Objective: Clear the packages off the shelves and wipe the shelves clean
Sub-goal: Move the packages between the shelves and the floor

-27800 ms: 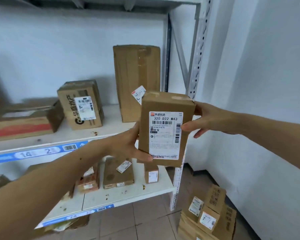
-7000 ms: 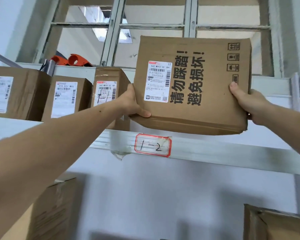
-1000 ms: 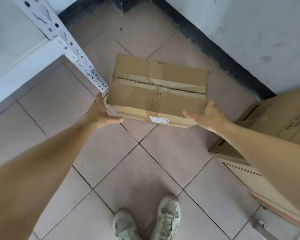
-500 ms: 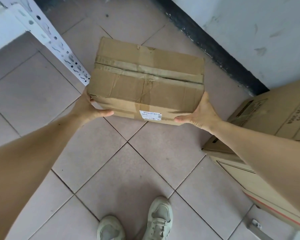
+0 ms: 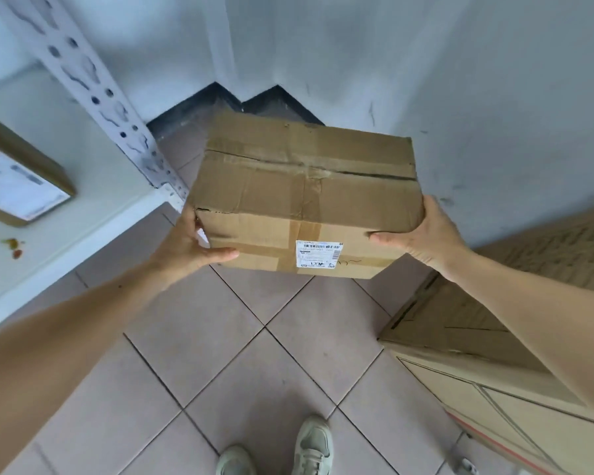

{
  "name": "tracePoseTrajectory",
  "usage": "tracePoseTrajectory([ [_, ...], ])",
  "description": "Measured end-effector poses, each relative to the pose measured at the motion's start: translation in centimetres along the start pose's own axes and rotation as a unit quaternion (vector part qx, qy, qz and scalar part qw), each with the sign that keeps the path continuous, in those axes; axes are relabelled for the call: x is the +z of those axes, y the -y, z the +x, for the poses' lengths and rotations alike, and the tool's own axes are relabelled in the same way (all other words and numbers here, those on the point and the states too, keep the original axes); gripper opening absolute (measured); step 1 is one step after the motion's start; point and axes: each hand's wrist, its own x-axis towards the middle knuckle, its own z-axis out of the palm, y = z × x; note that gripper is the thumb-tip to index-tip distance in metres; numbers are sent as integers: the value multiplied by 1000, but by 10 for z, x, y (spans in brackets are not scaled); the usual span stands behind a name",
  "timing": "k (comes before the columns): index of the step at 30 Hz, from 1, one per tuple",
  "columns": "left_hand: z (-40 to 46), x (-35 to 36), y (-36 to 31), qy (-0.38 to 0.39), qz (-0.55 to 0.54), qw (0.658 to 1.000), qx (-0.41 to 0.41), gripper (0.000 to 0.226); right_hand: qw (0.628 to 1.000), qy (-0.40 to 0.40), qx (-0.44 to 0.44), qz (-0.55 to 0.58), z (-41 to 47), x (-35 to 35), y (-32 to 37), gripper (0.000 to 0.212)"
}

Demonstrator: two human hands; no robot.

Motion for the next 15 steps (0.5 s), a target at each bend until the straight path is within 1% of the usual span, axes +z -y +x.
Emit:
tracePoseTrajectory([
  [1, -6, -8, -18, 4, -6, 1000, 3, 113, 1000, -1, -5, 12, -6, -12, 17, 89],
  [4, -28, -36, -84, -9, -11, 999, 36, 100, 998, -4, -26, 49, -30, -53, 76, 95],
  [5, -35, -42, -108, -18, -10, 998, 54, 99, 998, -7, -29, 58, -39, -68, 95, 94],
  [8, -59, -64, -168, -36, -18, 995, 87, 110, 996, -14, -39, 82, -64, -108, 147, 86],
  [10, -79, -77, -207, -39, -36, 994, 100, 116, 993, -35, -51, 97, -83, -136, 179, 88],
  [13, -111, -91, -259, -50, -54, 991, 115, 112, 989, -61, -79, 112, -114, -177, 223, 96],
  [15, -136, -102, -292, -62, -55, 988, 131, 111, 986, -63, -107, 110, -137, -201, 254, 90],
])
